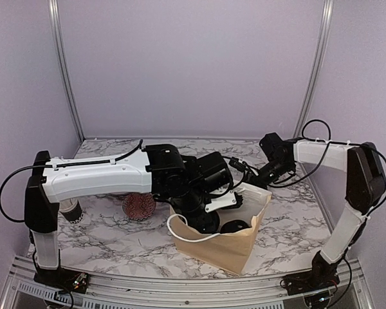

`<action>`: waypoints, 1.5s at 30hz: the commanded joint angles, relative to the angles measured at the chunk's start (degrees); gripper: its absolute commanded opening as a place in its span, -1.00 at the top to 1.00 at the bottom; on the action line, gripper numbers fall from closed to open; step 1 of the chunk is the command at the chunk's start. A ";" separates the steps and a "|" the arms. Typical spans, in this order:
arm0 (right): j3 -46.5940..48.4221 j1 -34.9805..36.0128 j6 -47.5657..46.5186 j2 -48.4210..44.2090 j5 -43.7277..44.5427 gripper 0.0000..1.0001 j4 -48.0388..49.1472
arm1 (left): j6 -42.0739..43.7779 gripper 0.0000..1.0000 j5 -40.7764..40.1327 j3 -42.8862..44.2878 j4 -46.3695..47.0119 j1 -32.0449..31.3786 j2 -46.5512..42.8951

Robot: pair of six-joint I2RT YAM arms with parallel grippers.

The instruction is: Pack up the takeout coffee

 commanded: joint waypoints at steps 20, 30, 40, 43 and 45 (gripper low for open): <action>1.68 -0.59 0.45 -3.13 -0.35 -0.29 -2.76 | -0.88 -0.97 -2.38 5.84 -3.25 -1.16 -5.07; 2.83 -0.58 0.65 -3.35 0.30 -0.29 -3.18 | 1.46 -0.97 -8.86 12.45 -2.23 -0.96 -4.01; 3.59 -0.58 1.45 -4.46 -0.50 -0.29 -3.61 | 2.53 -0.97 -13.79 18.78 -1.16 1.79 -1.27; 4.58 -0.58 1.65 -6.94 0.05 -0.29 -5.31 | 2.21 -0.97 -13.82 18.88 -1.17 1.91 -2.07; 5.77 -0.58 2.51 -9.27 0.82 -0.29 -6.31 | 1.39 -0.97 -13.31 18.85 -1.17 1.91 -2.95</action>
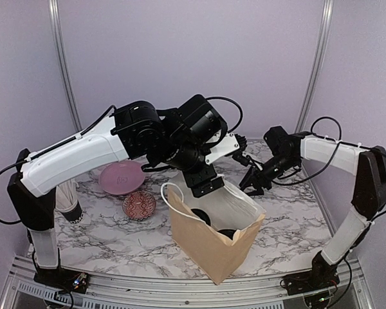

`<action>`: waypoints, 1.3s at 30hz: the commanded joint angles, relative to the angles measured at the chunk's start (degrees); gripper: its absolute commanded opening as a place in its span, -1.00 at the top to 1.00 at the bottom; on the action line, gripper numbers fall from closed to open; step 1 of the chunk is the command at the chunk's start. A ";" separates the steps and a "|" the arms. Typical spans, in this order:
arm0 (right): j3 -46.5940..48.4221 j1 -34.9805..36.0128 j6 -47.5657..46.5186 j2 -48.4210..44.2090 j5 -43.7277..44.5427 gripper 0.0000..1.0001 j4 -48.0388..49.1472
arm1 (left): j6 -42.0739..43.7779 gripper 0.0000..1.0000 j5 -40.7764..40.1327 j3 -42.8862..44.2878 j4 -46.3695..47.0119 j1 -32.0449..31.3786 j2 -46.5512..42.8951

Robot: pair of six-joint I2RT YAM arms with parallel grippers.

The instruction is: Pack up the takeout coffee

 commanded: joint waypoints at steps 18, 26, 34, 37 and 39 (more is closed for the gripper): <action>9.80 -0.49 3.76 -15.72 -7.09 -0.33 -6.36 | -7.43 -0.96 3.75 -1.69 0.51 0.10 -11.23; 13.47 6.30 -0.61 -20.19 -11.88 -0.46 -15.65 | -16.09 -0.97 -20.81 -5.71 -0.30 0.34 -15.23; 12.16 14.92 1.50 -21.20 -3.69 -0.48 -16.83 | -38.32 -0.89 -36.52 -8.67 -15.72 1.20 -20.62; 12.63 17.53 3.24 -21.11 0.92 -0.48 -16.78 | -43.26 -0.88 -36.58 -13.10 -15.74 1.62 -25.12; 13.62 18.50 5.07 -20.62 3.08 -0.46 -16.58 | -44.59 -0.88 -36.42 -14.77 -15.83 1.74 -26.99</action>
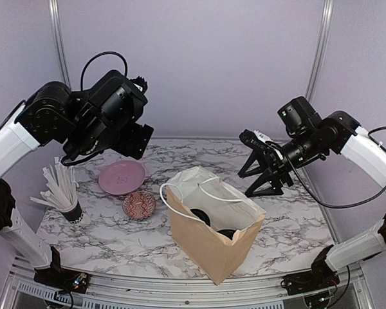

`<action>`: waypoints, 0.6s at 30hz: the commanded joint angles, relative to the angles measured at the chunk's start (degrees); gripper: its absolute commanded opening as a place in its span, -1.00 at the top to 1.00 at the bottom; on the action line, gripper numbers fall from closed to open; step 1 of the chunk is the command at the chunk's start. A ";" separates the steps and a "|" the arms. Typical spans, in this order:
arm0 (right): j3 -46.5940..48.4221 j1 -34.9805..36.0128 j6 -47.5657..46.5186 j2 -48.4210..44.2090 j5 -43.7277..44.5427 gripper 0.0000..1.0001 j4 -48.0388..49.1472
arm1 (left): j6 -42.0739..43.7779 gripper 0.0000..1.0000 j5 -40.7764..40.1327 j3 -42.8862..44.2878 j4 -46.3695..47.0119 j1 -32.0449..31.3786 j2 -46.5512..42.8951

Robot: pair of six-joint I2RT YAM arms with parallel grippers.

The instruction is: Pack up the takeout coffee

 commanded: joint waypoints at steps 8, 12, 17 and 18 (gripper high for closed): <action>7.65 3.13 7.43 6.58 9.58 -0.25 -2.42 | -10.08 -0.86 -1.65 -4.62 -4.53 0.87 -4.48; 10.04 3.50 7.27 9.86 10.45 -0.14 -4.44 | -9.94 -0.85 -0.84 -4.28 -4.72 0.87 -2.93; 10.69 4.57 7.37 10.59 11.70 0.07 -4.57 | -10.07 -0.85 -0.92 -5.21 -4.72 0.87 -2.65; 10.68 4.58 7.37 10.74 11.88 0.15 -4.45 | -10.07 -0.85 -0.92 -5.48 -4.65 0.87 -2.70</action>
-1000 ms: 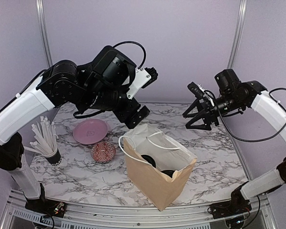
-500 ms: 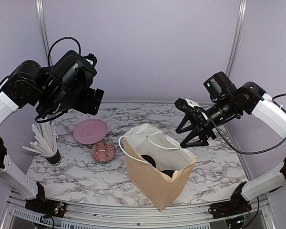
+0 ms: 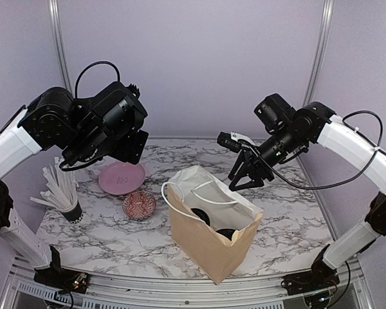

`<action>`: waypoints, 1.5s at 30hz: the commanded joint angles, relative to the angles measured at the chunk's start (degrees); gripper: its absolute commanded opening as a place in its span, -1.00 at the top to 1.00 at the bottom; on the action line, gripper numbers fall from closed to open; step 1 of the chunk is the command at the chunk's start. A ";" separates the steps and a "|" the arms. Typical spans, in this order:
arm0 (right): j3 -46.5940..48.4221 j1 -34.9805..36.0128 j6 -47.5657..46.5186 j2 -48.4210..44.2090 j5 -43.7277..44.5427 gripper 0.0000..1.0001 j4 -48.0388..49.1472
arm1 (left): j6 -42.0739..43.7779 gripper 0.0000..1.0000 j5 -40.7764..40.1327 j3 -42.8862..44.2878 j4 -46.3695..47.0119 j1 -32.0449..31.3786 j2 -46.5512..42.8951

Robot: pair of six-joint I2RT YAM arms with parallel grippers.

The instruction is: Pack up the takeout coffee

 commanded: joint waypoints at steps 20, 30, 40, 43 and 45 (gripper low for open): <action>2.31 2.46 1.75 0.51 4.40 -0.13 -1.22 | -2.07 -0.85 -0.46 -2.55 -1.45 0.39 -0.98; 2.27 5.13 0.67 0.99 7.73 0.82 -1.41 | -1.02 -0.85 -0.75 -2.06 -1.44 0.39 0.12; 6.44 3.72 -1.63 6.10 18.30 1.00 -0.37 | -6.08 -0.71 0.20 -5.36 -2.69 0.67 -5.48; 9.03 1.80 -2.16 8.35 19.27 1.00 -0.48 | -11.53 -0.64 -0.87 -6.68 -6.34 2.00 -7.94; 10.96 0.76 -2.33 9.59 19.68 1.00 -0.49 | -15.62 -0.58 -1.79 -6.76 -10.20 2.74 -8.88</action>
